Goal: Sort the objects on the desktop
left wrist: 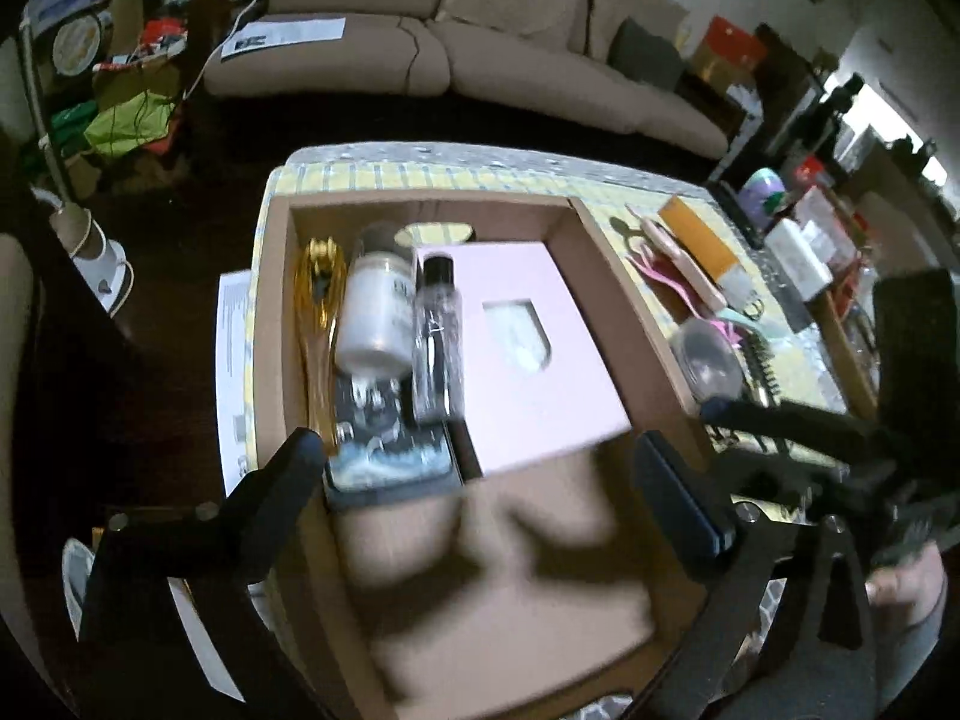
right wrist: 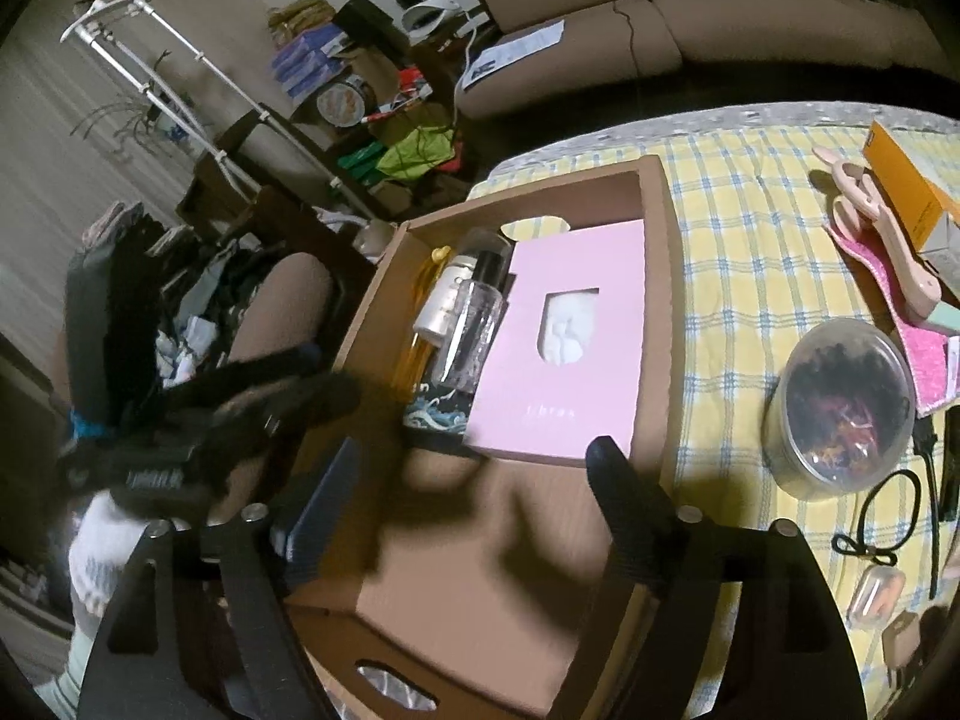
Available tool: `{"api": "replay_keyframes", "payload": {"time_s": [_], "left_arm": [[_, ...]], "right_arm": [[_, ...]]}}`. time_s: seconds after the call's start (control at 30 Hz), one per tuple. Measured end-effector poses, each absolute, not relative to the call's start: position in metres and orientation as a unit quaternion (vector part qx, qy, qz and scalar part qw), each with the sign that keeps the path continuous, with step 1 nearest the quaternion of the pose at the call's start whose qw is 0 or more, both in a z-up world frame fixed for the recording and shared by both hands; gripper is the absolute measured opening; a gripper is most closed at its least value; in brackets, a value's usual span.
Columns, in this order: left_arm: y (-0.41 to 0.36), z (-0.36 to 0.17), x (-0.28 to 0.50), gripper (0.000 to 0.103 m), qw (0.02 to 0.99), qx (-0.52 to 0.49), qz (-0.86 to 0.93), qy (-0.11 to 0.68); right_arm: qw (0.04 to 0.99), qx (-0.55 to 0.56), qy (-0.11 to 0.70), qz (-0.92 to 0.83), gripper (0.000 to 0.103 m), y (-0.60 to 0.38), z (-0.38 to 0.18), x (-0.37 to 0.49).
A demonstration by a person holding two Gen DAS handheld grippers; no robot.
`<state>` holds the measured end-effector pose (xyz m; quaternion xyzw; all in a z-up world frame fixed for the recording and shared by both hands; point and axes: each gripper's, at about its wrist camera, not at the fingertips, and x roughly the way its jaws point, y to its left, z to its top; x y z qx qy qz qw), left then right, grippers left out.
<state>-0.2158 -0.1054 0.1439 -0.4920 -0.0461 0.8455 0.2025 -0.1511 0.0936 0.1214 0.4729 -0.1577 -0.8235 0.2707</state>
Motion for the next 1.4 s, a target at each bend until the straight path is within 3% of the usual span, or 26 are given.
{"api": "replay_keyframes", "payload": {"time_s": [0.17,0.47,0.8,1.13,1.4], "left_arm": [[-0.115,0.141,-0.179,0.103,0.211,-0.484,0.846,-0.069],[-0.104,0.147,-0.123,0.103,0.223,-0.466,0.851,-0.094],[-0.039,0.165,-0.062,0.103,0.272,-0.442,0.852,-0.074],[0.017,0.149,-0.011,0.103,0.239,-0.434,0.867,-0.055],[0.022,0.123,0.013,0.103,0.208,-0.436,0.873,-0.064]], "right_arm": [[0.259,0.475,-0.134,-0.83,0.095,0.095,0.127,-0.133],[0.233,0.473,-0.123,-0.841,0.103,0.118,0.134,-0.092],[0.171,0.467,-0.117,-0.86,0.103,0.197,0.134,-0.039],[0.08,0.463,-0.101,-0.877,0.103,0.273,0.109,0.005],[0.066,0.467,-0.078,-0.878,0.103,0.293,0.081,0.023]]}}
